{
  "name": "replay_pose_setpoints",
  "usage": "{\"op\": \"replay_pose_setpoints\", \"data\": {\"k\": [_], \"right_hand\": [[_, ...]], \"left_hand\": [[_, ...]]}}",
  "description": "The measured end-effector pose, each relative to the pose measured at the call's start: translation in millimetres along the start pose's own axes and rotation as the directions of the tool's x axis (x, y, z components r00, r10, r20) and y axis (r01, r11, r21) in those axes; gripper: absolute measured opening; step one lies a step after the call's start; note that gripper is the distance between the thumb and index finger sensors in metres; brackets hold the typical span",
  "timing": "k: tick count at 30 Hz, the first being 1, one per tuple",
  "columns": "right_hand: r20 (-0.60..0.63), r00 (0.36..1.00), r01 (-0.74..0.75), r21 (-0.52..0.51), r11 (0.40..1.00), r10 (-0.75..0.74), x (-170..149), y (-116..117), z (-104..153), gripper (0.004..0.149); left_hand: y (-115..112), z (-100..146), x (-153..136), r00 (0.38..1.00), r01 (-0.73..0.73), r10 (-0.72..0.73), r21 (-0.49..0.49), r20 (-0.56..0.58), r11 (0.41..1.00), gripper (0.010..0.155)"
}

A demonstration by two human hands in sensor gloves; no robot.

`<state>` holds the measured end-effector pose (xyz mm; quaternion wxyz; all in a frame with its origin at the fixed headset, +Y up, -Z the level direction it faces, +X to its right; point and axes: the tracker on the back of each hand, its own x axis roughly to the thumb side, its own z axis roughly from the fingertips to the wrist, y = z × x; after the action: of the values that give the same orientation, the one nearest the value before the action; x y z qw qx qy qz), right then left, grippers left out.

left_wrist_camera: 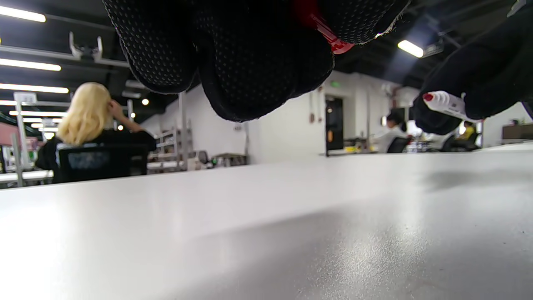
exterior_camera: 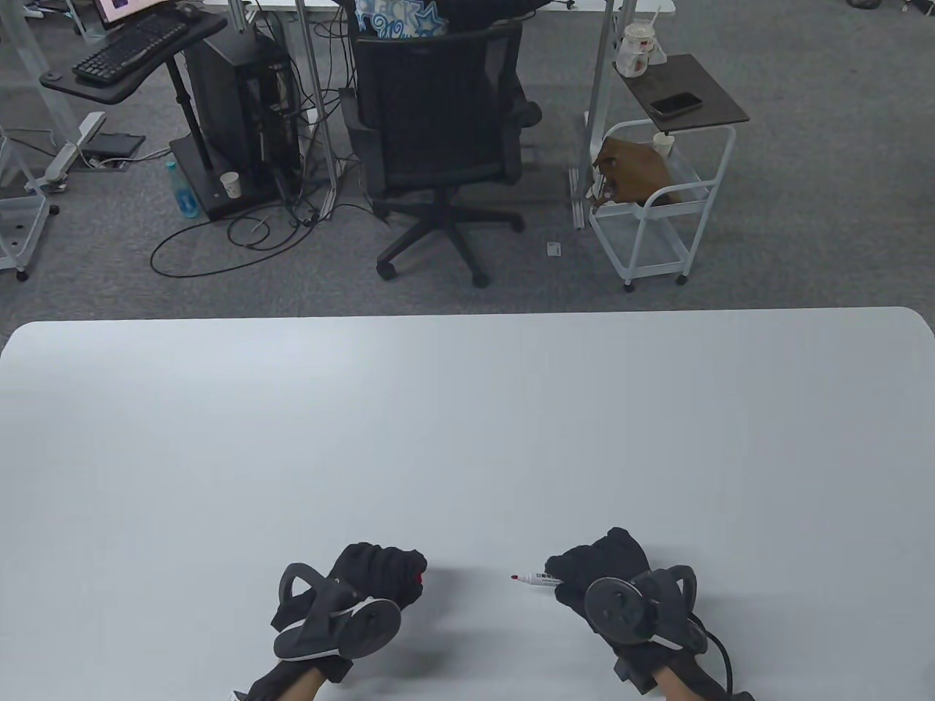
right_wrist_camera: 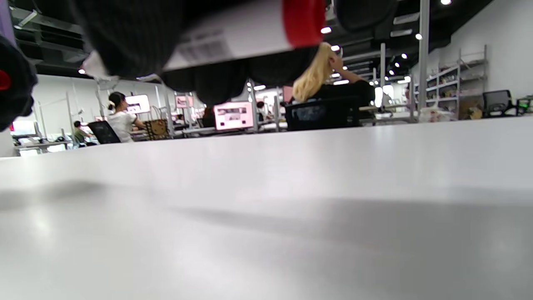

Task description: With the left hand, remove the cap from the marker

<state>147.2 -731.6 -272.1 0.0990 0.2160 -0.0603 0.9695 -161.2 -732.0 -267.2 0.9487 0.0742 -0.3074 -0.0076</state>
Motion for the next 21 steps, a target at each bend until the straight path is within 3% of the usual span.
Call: {"op": "replay_pose_setpoints", "data": {"k": [4,11,21], "right_hand": [[-0.018,0.998,-0.065,0.062,0.996,0.066,3,8,-3,0.044],[-0.021,0.979,-0.190,0.258,0.947,0.202,10,30,-10,0.045],[0.004,0.969,-0.237,0.283,0.929,0.246,15,35,-12,0.046]], "left_hand": [[1,0,0,1.000,-0.009,0.009,-0.014,-0.001,1.000,0.049],[0,-1,2,1.000,-0.001,0.002,-0.040,0.004,0.999,0.049],[0,-1,2,1.000,0.000,0.001,-0.054,0.002,0.999,0.049]]}}
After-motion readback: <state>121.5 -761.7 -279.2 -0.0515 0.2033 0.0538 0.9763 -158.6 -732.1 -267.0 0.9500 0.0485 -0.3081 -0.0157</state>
